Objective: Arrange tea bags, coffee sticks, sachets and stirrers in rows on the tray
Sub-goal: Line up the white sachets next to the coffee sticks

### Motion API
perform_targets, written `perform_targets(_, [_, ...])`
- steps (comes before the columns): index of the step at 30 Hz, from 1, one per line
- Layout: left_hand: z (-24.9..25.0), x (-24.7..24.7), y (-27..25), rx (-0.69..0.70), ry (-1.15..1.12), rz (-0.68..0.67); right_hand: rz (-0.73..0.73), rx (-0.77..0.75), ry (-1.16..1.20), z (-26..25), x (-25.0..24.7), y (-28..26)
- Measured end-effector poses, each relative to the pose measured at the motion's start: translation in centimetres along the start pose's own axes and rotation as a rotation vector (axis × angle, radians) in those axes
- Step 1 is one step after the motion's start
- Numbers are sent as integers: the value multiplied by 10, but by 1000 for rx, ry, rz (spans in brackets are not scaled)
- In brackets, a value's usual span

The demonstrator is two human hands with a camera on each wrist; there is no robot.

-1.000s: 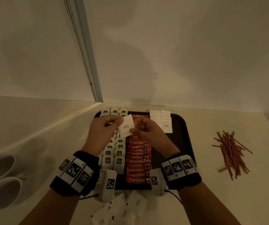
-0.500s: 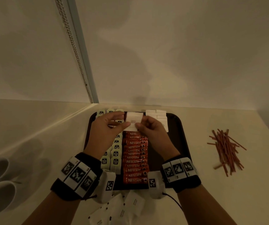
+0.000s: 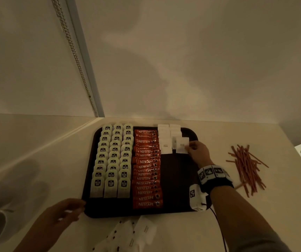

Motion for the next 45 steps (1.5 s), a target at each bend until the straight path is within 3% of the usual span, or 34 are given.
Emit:
perform_targets(5, [-41,-19,-15,-150,-80,107,-34,-10,-92,-3,11,5])
perform_targets(12, [-84,-36,-16,-268,-95,151,54,17,-103,-7,15,5])
perform_targets(15, [-86,-38,-23,-256,-106,151,101,21,-57,-11,13,-2])
perform_targets(18, [-71,-35,-37,-189,-114,184,102,-68,52,-32,8,-28])
perform_targets(21, [-55,-29,-45,-126,-88,150,-113,-233,76,-63,14,-78])
perform_targets(24, [-39,-18,-50,-63,-36,93,-504,-364,-2,-79,28,-147])
perform_targets(27, [-26,-7,-55,3,5,56,-810,-521,-245,-84,46,-220])
perform_targets(30, [-24,-3,-64,36,-10,53,-957,-724,-625,-75,80,-272])
perform_targets(36, [-51,-8,-98,18,-62,85,-784,-1093,-1191,-57,132,-298])
perform_targets(45, [-107,-28,-149,-70,-143,167,-716,-1124,-1243,-65,136,-290])
Point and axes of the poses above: each hand's wrist, its own y-axis towards the middle knuckle, its own x-axis out of the palm, z = x × y, the point moved 4 cm from there along y, towards the middle knuckle, and after that the axes turned 2 degrees about x, right-handed, at the moved point
